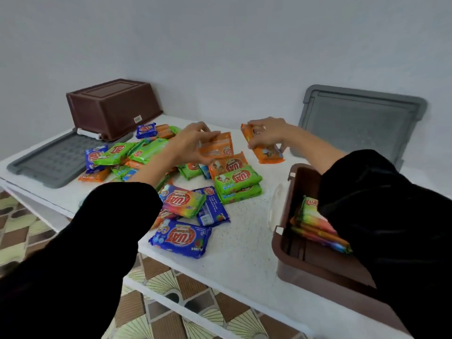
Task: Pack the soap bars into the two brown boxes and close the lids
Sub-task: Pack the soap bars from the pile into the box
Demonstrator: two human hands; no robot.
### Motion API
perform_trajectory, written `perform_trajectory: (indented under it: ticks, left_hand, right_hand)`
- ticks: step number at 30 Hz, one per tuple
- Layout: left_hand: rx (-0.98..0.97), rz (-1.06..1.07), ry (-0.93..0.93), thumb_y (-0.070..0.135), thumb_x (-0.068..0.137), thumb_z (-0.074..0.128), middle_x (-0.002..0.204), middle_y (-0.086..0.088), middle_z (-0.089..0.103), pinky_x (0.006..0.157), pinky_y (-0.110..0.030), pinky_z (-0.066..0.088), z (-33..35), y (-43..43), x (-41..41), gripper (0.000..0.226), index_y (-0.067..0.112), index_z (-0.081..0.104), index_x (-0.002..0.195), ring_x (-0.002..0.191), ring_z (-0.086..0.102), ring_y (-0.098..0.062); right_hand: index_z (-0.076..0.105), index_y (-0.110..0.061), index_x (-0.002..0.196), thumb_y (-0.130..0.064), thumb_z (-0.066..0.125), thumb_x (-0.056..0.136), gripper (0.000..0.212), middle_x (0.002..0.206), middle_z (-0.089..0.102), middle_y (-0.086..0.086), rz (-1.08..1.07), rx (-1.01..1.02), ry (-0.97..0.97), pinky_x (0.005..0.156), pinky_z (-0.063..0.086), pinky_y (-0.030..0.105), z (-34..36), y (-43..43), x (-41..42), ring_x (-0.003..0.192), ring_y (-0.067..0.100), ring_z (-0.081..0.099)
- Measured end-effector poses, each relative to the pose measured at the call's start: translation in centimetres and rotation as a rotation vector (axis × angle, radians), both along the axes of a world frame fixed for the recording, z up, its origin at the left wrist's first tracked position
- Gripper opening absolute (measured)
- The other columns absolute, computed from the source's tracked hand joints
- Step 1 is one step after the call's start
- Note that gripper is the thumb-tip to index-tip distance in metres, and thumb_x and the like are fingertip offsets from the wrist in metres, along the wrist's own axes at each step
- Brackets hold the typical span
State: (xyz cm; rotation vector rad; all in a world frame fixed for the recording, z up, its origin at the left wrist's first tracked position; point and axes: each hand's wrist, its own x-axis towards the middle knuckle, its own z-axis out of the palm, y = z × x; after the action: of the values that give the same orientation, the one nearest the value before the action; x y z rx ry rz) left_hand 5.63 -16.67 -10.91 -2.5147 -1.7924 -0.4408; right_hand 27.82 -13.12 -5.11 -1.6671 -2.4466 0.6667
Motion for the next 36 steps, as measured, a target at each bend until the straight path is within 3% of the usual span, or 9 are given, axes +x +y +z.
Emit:
perform_trajectory:
  ticks: [3, 6, 9, 12, 18, 21, 25, 33, 36]
  left_hand:
    - [0.023, -0.139, 0.003, 0.062, 0.058, 0.056, 0.109, -0.012, 0.058, 0.082, -0.028, 0.038, 4.4, 0.0, 3.9, 0.088, 0.013, 0.053, 0.131, 0.097, 0.055, -0.024]
    - [0.01, -0.274, -0.003, 0.063, 0.056, 0.053, 0.106, -0.01, 0.06, 0.082, -0.027, 0.041, 7.1, -0.6, 8.8, 0.088, 0.014, 0.055, 0.129, 0.092, 0.057, -0.021]
    - [-0.065, -0.384, 0.031, 0.063, 0.055, 0.056, 0.107, -0.008, 0.06, 0.082, -0.029, 0.045, 7.6, -1.7, 13.6, 0.088, 0.016, 0.055, 0.129, 0.093, 0.058, -0.02]
    - [-0.114, -0.494, 0.089, 0.067, 0.053, 0.05, 0.107, -0.01, 0.06, 0.082, -0.033, 0.046, 6.3, -2.5, 18.0, 0.092, 0.014, 0.056, 0.128, 0.092, 0.058, -0.022]
    - [-0.209, -0.617, 0.24, 0.05, 0.069, 0.072, 0.115, -0.008, 0.056, 0.078, -0.024, 0.036, 2.5, -2.9, 24.4, 0.08, 0.013, 0.047, 0.136, 0.099, 0.053, -0.02]
    - [-0.208, -0.642, 0.323, 0.046, 0.073, 0.072, 0.118, -0.008, 0.054, 0.081, -0.026, 0.039, 0.5, -2.9, 25.6, 0.078, 0.015, 0.042, 0.139, 0.101, 0.054, -0.019]
    - [-0.168, -0.626, 0.429, 0.054, 0.076, 0.066, 0.123, -0.003, 0.052, 0.088, -0.031, 0.045, -1.0, -2.7, 25.8, 0.076, 0.019, 0.042, 0.139, 0.107, 0.054, -0.017]
    - [-0.117, -0.618, 0.448, 0.058, 0.077, 0.061, 0.124, 0.001, 0.051, 0.082, -0.028, 0.043, -1.1, -2.9, 25.5, 0.071, 0.02, 0.048, 0.135, 0.105, 0.054, -0.014]
    - [-0.124, -0.59, 0.31, 0.059, 0.078, 0.06, 0.117, 0.001, 0.057, 0.08, -0.026, 0.043, -0.4, -3.2, 25.0, 0.062, 0.021, 0.057, 0.126, 0.101, 0.057, -0.013]
  right_hand:
    - [0.033, -0.038, 0.142, -0.027, 0.073, 0.077, 0.077, 0.145, 0.036, 0.004, -0.059, -0.018, 0.062, 0.089, 0.05, 0.041, 3.2, -0.9, 4.6, 0.127, 0.028, 0.043]
    - [0.032, -0.039, 0.141, -0.018, 0.076, 0.074, 0.082, 0.145, 0.037, 0.004, -0.097, -0.089, 0.055, 0.084, 0.051, 0.043, 4.6, -2.7, 9.9, 0.118, 0.027, 0.049]
    - [0.034, -0.036, 0.14, -0.016, 0.077, 0.073, 0.082, 0.141, 0.042, 0.004, -0.107, -0.066, -0.106, 0.087, 0.052, 0.043, 4.5, -4.9, 14.9, 0.115, 0.028, 0.049]
    - [0.039, -0.034, 0.137, -0.017, 0.079, 0.069, 0.08, 0.136, 0.049, 0.008, -0.108, -0.082, -0.19, 0.093, 0.045, 0.035, 3.5, -7.3, 18.9, 0.11, 0.025, 0.049]
    - [0.042, -0.031, 0.133, -0.013, 0.081, 0.063, 0.082, 0.117, 0.049, 0.006, 0.0, -0.021, -0.306, 0.084, 0.038, 0.03, 0.1, -11.1, 23.0, 0.103, 0.02, 0.045]
    - [0.039, -0.034, 0.134, -0.018, 0.08, 0.065, 0.082, 0.108, 0.035, 0.0, 0.012, 0.067, -0.437, 0.089, 0.039, 0.032, -2.3, -12.0, 23.6, 0.108, 0.021, 0.039]
    - [0.033, -0.033, 0.141, -0.015, 0.076, 0.07, 0.085, 0.125, 0.036, 0.004, -0.027, 0.11, -0.402, 0.086, 0.043, 0.03, -5.5, -13.0, 23.9, 0.115, 0.021, 0.041]
    - [0.025, -0.032, 0.146, -0.026, 0.066, 0.083, 0.076, 0.129, 0.031, 0.01, -0.024, 0.207, -0.542, 0.087, 0.044, 0.032, -6.8, -13.3, 23.0, 0.121, 0.025, 0.03]
    - [0.032, -0.031, 0.143, -0.032, 0.067, 0.081, 0.071, 0.129, 0.034, 0.01, -0.032, 0.2, -0.443, 0.089, 0.042, 0.033, -5.0, -13.0, 22.1, 0.124, 0.024, 0.031]
